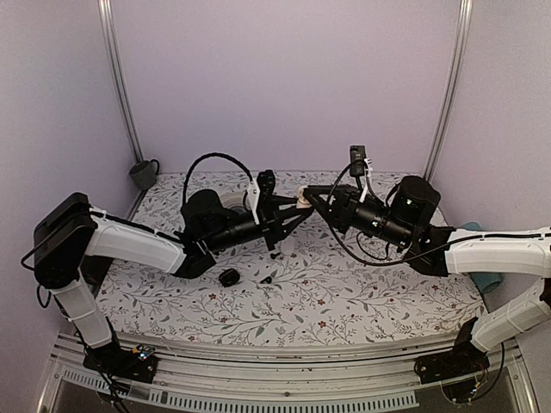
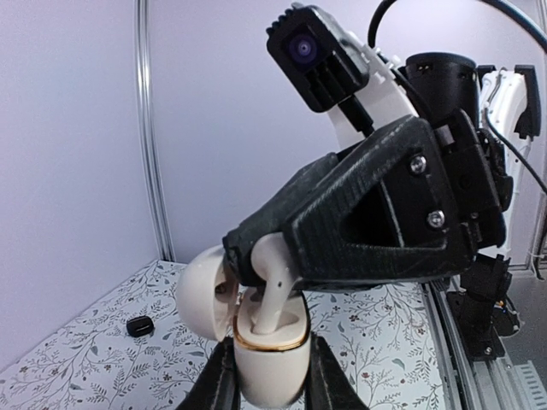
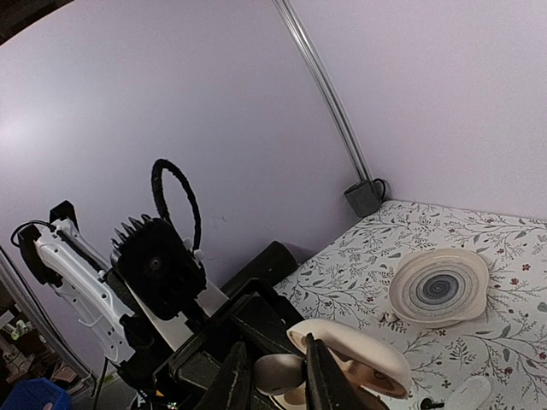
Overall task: Insert the wireless bluetooth earbuds into the charging case
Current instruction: Insert the left earbud into the left side groove of the charging case.
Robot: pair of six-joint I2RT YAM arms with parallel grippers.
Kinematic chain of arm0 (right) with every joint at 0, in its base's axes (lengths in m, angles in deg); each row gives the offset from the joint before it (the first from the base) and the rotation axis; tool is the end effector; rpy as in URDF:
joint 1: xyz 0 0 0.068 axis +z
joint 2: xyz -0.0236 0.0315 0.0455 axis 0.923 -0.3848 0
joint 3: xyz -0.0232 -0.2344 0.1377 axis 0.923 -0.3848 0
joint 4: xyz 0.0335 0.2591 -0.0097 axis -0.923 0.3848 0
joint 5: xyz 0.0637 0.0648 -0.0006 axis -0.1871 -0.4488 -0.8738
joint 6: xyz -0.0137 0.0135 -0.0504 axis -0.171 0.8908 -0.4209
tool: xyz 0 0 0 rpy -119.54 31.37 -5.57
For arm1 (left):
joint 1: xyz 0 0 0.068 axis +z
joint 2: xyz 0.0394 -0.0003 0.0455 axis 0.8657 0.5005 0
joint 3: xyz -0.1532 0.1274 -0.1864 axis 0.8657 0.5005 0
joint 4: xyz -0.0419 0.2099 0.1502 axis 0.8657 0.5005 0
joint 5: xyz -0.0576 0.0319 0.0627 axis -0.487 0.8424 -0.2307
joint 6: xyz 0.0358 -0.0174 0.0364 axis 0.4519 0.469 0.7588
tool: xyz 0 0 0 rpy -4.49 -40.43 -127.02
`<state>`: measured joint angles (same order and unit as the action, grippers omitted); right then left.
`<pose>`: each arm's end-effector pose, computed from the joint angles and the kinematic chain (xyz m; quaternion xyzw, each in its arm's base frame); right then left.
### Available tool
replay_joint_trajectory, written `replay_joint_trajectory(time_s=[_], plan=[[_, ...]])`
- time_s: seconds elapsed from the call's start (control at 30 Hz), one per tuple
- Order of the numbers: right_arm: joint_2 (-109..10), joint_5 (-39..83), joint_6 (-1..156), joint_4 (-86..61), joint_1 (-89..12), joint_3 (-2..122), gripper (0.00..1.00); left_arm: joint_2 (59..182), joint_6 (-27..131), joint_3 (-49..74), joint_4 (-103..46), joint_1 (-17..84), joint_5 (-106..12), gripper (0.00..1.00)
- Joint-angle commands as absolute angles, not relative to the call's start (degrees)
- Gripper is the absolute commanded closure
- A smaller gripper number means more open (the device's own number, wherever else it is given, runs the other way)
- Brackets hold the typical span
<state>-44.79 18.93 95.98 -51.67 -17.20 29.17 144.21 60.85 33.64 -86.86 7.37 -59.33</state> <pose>0.1903 0.2389 0.3058 -0.2121 0.6290 0.5075 0.5494 0.2182 -0.3061 0.2545 0.3844 0.5021 -0.4574 0.6252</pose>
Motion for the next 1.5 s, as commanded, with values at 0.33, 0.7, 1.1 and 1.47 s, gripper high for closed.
replay_joint_trajectory(time_s=[0.33, 0.7, 1.1, 1.47], plan=[[-47.33, 21.87, 98.51, -41.13, -17.61, 31.92, 0.78, 141.59, 62.15, 34.2, -90.24, 7.32, -61.0, 1.0], [-47.38, 22.54, 99.39, -40.18, -17.52, 31.26, 0.79, 142.04, 61.28, 34.35, -92.36, 7.27, -57.82, 1.0], [-48.51, 24.3, 100.05, -35.8, -17.02, 33.2, 0.8, 142.35, 61.56, 34.88, -93.48, 7.15, -55.6, 1.0], [-49.22, 27.09, 100.89, -30.42, -16.47, 35.57, 0.8, 142.6, 62.51, 34.78, -94.3, 6.89, -54.1, 1.0]])
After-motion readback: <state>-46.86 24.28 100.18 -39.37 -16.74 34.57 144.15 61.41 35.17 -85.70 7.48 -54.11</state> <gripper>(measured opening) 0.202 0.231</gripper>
